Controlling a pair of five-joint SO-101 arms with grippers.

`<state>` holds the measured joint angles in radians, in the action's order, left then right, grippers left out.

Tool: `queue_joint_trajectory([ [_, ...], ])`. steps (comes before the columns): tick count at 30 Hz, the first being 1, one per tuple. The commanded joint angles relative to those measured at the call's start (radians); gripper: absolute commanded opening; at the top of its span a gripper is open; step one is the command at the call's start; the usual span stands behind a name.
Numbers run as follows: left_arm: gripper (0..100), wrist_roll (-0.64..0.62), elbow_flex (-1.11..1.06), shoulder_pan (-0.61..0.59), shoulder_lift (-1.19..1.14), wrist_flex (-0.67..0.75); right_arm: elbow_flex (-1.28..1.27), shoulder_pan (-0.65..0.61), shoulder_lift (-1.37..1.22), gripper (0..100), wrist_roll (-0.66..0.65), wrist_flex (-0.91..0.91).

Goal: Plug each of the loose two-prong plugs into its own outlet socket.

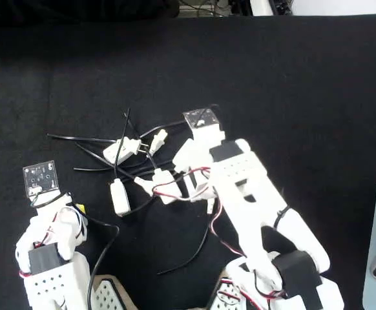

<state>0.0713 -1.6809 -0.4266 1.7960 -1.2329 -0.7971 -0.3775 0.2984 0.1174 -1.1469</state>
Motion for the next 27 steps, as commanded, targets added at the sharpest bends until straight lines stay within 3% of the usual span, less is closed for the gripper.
queue_joint_trajectory([
  [1, 15, -0.008, -0.004, -0.01, 0.002, 0.014, -0.036, -0.005, 0.031, 18.1, 0.032, 0.074],
  [14, 15, -0.008, -0.004, -0.01, 0.002, 0.014, -0.039, 0.311, 0.041, 18.1, 0.026, 0.074],
  [19, 15, -0.008, -0.004, -0.01, 0.002, 0.014, 0.012, 0.284, 0.099, 18.1, 0.02, 0.011],
  [22, 15, -0.008, -0.004, -0.01, 0.002, 0.014, 0.035, 0.221, 0.168, 18.1, -0.149, -0.038],
  [27, 15, -0.008, -0.004, -0.01, 0.002, 0.014, 0.016, 0.163, 0.297, 18.0, -0.667, -0.06],
])
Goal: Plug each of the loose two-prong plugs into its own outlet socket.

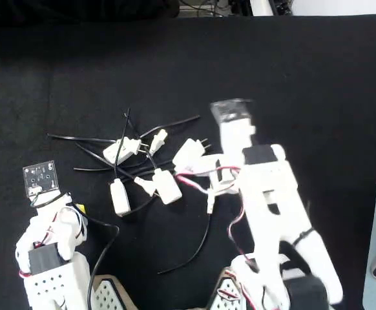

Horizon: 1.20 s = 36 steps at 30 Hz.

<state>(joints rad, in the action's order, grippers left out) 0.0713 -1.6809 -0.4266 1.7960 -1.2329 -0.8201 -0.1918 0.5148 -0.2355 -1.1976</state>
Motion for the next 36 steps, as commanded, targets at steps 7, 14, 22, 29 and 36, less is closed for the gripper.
queue_joint_trajectory([
  [7, 15, -0.008, -0.004, -0.01, 0.002, 0.014, -0.044, -0.025, 0.153, 18.0, -0.918, 0.0],
  [14, 15, -0.008, -0.004, -0.01, 0.002, 0.014, -0.12, -0.061, 0.13, 18.3, -0.945, -0.006],
  [22, 15, -0.008, -0.004, -0.01, 0.002, 0.014, -0.205, -0.238, 0.134, 18.3, -0.944, -0.114],
  [29, 15, -0.008, -0.015, -0.01, 0.002, 0.02, -0.26, -0.44, 0.134, 18.3, -0.942, -0.17],
  [36, 15, -0.008, -0.018, -0.01, 0.002, 0.021, -0.305, -0.565, 0.13, 18.3, -0.838, -0.064],
])
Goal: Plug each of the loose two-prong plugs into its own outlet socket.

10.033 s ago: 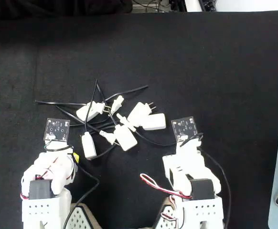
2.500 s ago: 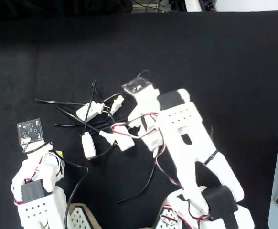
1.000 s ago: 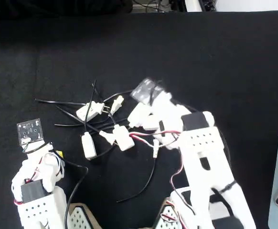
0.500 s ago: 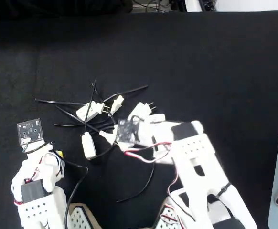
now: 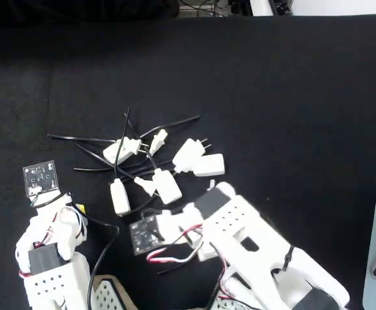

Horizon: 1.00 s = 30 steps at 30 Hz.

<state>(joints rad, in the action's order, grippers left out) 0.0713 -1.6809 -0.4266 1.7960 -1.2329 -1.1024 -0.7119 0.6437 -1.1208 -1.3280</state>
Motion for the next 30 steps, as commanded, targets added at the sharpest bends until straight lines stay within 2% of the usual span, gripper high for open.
queue_joint_trajectory([
  [1, 15, -0.008, -0.018, -0.01, 0.002, 0.021, -0.045, -0.057, -0.001, 18.3, 0.052, 0.106],
  [4, 15, -0.008, -0.018, -0.01, 0.002, 0.021, -0.113, -0.089, -0.001, 18.1, 0.052, 0.192],
  [15, 15, -0.008, -0.018, -0.01, 0.002, 0.021, -0.196, -0.1, -0.002, 17.9, 0.049, 0.218],
  [17, 15, -0.008, -0.018, -0.01, 0.002, 0.021, -0.216, -0.1, -0.002, 14.5, 0.049, 0.244],
  [20, 15, -0.008, -0.018, -0.01, 0.002, 0.021, -0.259, -0.1, -0.002, 2.1, 0.049, 0.305],
  [21, 15, -0.008, -0.018, -0.01, 0.002, 0.021, -0.266, -0.097, -0.002, 0.8, 0.051, 0.315],
  [27, 15, -0.008, -0.018, -0.01, 0.002, 0.021, -0.26, -0.091, -0.001, 1.1, 0.054, 0.311],
  [30, 15, -0.008, -0.018, -0.01, 0.002, 0.021, -0.206, -0.031, 0.005, 1.1, 0.054, 0.261],
])
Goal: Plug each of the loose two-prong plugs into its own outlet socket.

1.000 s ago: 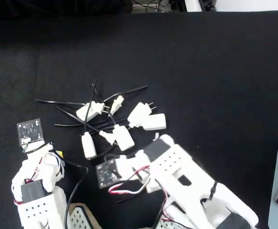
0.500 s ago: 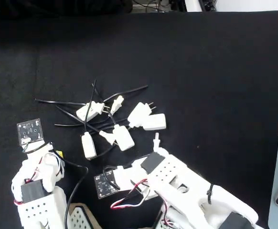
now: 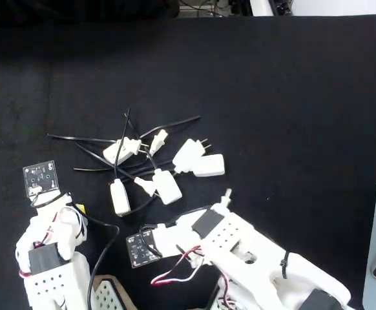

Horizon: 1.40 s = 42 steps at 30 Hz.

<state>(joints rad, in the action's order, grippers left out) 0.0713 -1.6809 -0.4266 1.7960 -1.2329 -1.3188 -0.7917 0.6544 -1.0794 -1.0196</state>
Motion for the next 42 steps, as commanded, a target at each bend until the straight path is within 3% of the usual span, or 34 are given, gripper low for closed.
queue_joint_trajectory([
  [1, 15, -0.008, -0.018, -0.01, 0.002, 0.021, 0.05, 0.083, -0.005, 1.1, 0.012, -0.08],
  [9, 15, -0.008, -0.018, -0.01, 0.002, 0.02, 0.423, 0.351, -0.004, 1.1, 0.015, -0.304],
  [14, 15, -0.008, -0.018, -0.01, 0.002, 0.02, 0.547, 0.446, -0.004, 1.1, 0.152, -0.302],
  [28, 15, -0.008, -0.018, -0.01, 0.002, 0.018, 0.552, 0.672, -0.142, 1.1, 0.422, 0.107],
  [38, 15, -0.008, -0.018, -0.01, 0.002, 0.017, 0.759, 0.756, -0.463, 1.6, 0.552, 0.12],
  [42, 15, -0.008, -0.018, -0.01, 0.002, 0.015, 0.846, 0.756, -0.519, 12.0, 0.64, 0.072],
])
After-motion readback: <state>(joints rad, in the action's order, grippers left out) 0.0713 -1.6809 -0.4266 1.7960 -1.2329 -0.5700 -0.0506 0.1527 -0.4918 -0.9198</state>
